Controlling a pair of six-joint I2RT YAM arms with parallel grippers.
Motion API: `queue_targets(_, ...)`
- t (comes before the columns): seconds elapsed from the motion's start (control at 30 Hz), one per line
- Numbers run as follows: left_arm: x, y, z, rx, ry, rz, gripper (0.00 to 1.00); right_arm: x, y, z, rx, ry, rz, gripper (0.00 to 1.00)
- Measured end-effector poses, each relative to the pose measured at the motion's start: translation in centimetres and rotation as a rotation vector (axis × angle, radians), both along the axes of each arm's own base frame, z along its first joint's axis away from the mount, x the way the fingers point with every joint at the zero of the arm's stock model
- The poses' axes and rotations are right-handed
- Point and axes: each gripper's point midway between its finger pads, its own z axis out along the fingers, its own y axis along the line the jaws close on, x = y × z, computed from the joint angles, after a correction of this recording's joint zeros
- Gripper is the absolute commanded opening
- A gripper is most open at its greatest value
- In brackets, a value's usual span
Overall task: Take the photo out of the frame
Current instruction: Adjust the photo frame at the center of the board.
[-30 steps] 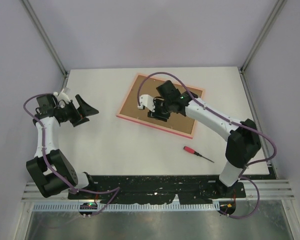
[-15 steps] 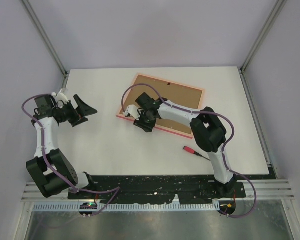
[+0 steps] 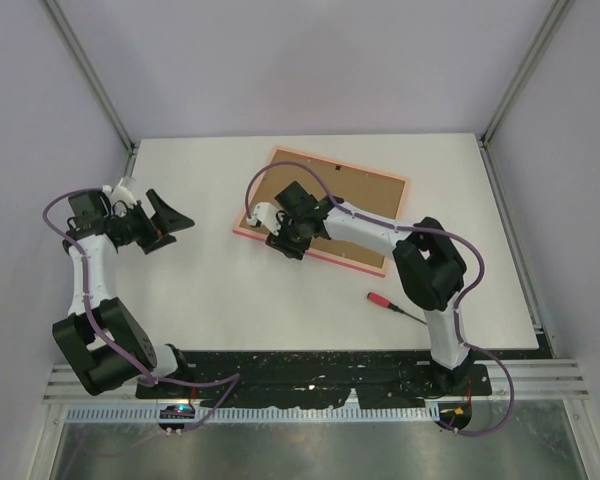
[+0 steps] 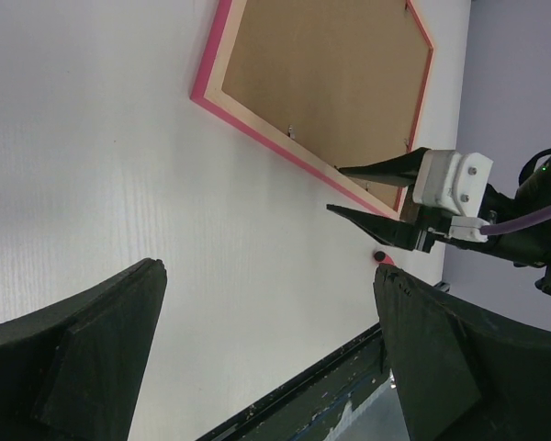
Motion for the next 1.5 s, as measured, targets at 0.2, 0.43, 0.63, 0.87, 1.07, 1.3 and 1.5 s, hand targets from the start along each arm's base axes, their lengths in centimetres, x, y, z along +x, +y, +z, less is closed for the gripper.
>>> queue_targets(0.2, 0.0, 0.0, 0.0, -0.003, -0.001, 0.001, 1.0, 1.7, 0.3, 1.3, 0.017, -0.096, -0.005, 0.5)
queue_targets(0.43, 0.0, 0.0, 0.1, -0.008, 0.003, 0.006, 1.0, 2.4, 0.0, -0.6, -0.029, -0.115, 0.006, 0.5)
queue_targets(0.63, 0.0, 0.1, 0.1, -0.013, 0.003, 0.01, 1.0, 2.1, -0.5, -2.4, -0.065, -0.098, 0.019, 0.47)
queue_targets(0.87, 0.0, 0.1, 0.2, -0.017, 0.002, 0.009, 1.0, 2.1, -0.5, -2.4, -0.068, -0.102, 0.047, 0.29)
queue_targets(1.07, 0.0, 0.1, 0.2, -0.019, 0.001, 0.008, 1.0, 1.4, -0.5, -2.5, -0.062, -0.066, 0.095, 0.25)
queue_targets(1.3, 0.0, 0.2, 0.1, -0.022, 0.003, 0.015, 1.0, -1.3, -1.2, -2.6, -0.074, -0.056, 0.191, 0.22)
queue_targets(1.5, -0.1, 0.3, 0.1, -0.026, 0.003, 0.017, 1.0, -5.1, -1.2, -2.8, -0.114, -0.077, 0.325, 0.22)
